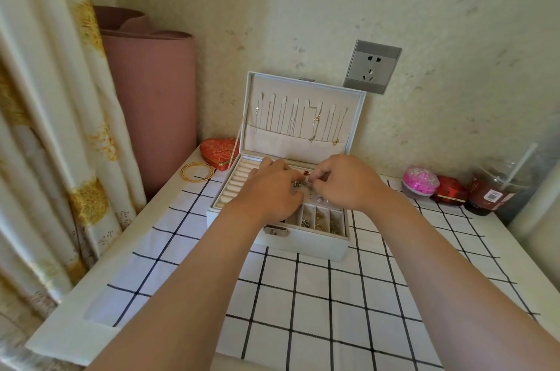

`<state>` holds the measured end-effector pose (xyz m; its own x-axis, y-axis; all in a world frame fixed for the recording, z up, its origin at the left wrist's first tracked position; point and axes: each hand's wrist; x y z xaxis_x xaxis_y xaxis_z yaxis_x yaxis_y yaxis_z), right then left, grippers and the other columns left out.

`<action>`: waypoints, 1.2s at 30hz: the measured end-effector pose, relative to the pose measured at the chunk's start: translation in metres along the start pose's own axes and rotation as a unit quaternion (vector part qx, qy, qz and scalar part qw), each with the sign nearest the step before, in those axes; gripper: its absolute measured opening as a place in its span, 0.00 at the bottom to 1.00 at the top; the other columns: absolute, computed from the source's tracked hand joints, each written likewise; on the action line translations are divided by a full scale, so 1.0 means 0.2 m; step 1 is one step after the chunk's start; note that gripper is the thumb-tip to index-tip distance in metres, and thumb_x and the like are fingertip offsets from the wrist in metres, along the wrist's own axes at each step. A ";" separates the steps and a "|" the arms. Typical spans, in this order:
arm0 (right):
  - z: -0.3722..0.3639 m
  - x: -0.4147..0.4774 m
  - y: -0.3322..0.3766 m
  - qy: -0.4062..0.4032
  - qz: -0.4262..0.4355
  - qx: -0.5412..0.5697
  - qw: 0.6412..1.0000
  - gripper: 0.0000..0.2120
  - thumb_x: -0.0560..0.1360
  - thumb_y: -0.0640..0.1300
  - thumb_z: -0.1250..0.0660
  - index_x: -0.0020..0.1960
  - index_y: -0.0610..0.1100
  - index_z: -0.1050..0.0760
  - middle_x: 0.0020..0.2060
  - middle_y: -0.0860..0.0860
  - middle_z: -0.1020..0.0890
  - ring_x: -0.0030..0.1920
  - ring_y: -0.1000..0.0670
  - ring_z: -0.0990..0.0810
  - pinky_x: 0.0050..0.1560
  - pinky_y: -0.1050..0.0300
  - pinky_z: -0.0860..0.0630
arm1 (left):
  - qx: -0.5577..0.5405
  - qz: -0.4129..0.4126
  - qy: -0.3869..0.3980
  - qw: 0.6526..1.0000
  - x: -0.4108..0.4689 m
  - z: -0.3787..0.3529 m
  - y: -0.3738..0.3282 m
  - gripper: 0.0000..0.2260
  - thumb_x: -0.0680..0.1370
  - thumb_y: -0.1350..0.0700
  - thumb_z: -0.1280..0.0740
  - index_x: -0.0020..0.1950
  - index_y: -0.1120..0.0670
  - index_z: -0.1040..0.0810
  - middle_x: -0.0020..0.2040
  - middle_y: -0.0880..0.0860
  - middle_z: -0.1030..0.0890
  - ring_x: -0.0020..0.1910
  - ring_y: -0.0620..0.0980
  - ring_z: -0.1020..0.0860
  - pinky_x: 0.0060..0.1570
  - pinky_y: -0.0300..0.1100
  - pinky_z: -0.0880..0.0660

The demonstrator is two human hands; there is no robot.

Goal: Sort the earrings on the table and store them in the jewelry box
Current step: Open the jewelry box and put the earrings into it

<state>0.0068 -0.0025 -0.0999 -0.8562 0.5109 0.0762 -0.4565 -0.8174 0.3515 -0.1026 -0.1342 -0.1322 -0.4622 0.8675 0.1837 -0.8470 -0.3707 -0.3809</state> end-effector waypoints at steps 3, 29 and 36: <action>0.01 -0.02 0.00 0.024 0.002 -0.001 1.000 0.12 0.73 0.43 0.33 0.51 0.54 0.15 0.47 0.59 0.16 0.49 0.55 0.19 0.54 0.52 0.20 | -0.002 0.002 -0.002 1.000 0.00 0.01 -0.01 0.21 0.79 0.48 0.39 0.72 0.45 0.29 0.65 0.50 0.28 0.67 0.51 0.38 0.67 0.49 0.37; 0.26 -0.98 -0.38 0.254 -0.101 0.014 0.962 0.06 0.70 0.44 0.26 0.44 0.55 0.17 0.39 0.57 0.20 0.38 0.54 0.22 0.39 0.61 0.26 | -0.067 -0.139 0.292 0.944 -0.34 -0.15 -0.80 0.08 0.72 0.45 0.28 0.46 0.47 0.18 0.45 0.45 0.18 0.44 0.44 0.21 0.44 0.38 0.26; 0.20 -1.07 -0.38 0.333 -0.123 -0.002 0.935 0.14 0.62 0.54 0.18 0.44 0.51 0.15 0.35 0.58 0.18 0.39 0.54 0.22 0.40 0.60 0.26 | -0.003 -0.148 0.358 0.922 -0.43 -0.26 -0.87 0.14 0.67 0.41 0.24 0.46 0.47 0.19 0.41 0.42 0.20 0.41 0.42 0.22 0.39 0.37 0.28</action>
<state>0.2344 -0.0386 -0.1052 -0.6849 0.4055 -0.6054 -0.6594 -0.6984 0.2782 0.0988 -0.1266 -0.1285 0.0821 0.9275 -0.3647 -0.9060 -0.0830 -0.4151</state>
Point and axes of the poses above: each hand's wrist, its own x-axis towards the middle knuckle, its own z-axis out of the back of the hand, y = z × x
